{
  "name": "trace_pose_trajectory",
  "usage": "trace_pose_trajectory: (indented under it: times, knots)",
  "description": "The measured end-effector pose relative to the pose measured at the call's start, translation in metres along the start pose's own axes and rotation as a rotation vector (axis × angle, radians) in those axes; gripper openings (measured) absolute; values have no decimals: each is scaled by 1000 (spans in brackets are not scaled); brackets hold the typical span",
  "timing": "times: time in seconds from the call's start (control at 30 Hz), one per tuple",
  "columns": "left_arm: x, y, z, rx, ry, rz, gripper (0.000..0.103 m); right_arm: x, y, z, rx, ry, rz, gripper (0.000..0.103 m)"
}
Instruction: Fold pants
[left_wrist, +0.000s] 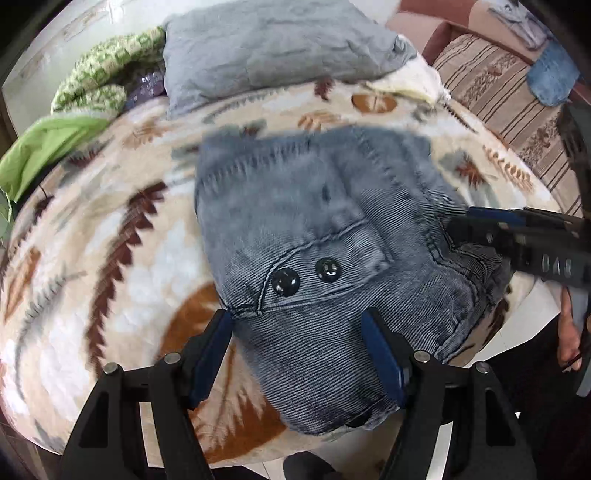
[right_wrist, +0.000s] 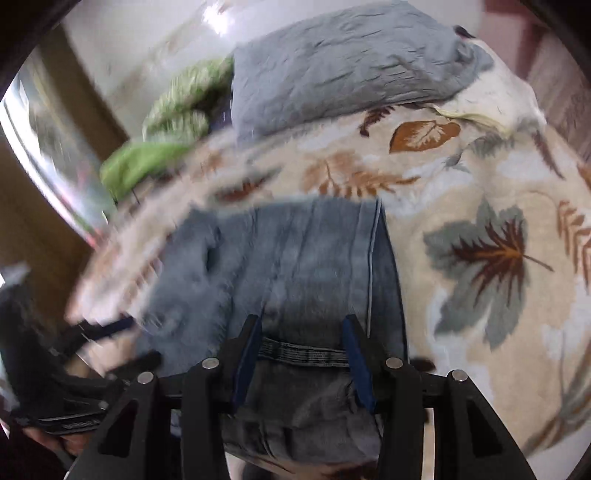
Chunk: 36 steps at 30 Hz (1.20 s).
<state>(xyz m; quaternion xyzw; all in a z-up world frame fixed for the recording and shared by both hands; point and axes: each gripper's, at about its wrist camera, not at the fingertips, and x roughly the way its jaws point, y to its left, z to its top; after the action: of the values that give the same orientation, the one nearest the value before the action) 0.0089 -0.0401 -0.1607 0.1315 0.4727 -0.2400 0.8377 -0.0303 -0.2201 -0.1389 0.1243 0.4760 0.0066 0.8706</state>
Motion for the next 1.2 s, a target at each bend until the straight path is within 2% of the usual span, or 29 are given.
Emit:
trace_pose_trajectory:
  times: [0.07, 0.2, 0.3, 0.37, 0.43, 0.5, 0.6, 0.73, 0.97, 1.1, 1.2]
  knots:
    - [3, 2, -2, -11, -14, 3, 78, 0, 4, -12, -42, -20, -41, 50]
    - [1, 12, 3, -62, 26, -34, 79, -5, 6, -20, -50, -33, -69, 51]
    - [-17, 15, 3, -89, 2, -23, 78, -16, 6, -15, -21, -28, -47, 52]
    - [-33, 14, 2, -73, -35, 12, 78, -34, 4, -12, 21, -78, 17, 52]
    - [-47, 14, 4, -69, -63, 45, 78, -50, 6, -12, 27, -143, 22, 59]
    - [-65, 15, 8, -74, -110, 80, 78, -70, 12, -12, 11, -224, 21, 61]
    - [-88, 18, 13, -87, -172, 121, 79, -95, 15, -12, 32, -316, 62, 63]
    - [-108, 25, 17, -104, -228, 154, 81, -115, 21, -7, 52, -382, 107, 65]
    - [-122, 34, 21, -116, -269, 197, 81, -119, 31, -2, 36, -399, 102, 65]
    - [-117, 35, 21, -125, -262, 210, 81, -112, 18, -4, 76, -395, 89, 71]
    - [-108, 35, 20, -127, -245, 219, 81, -102, 5, -4, 119, -366, 80, 71]
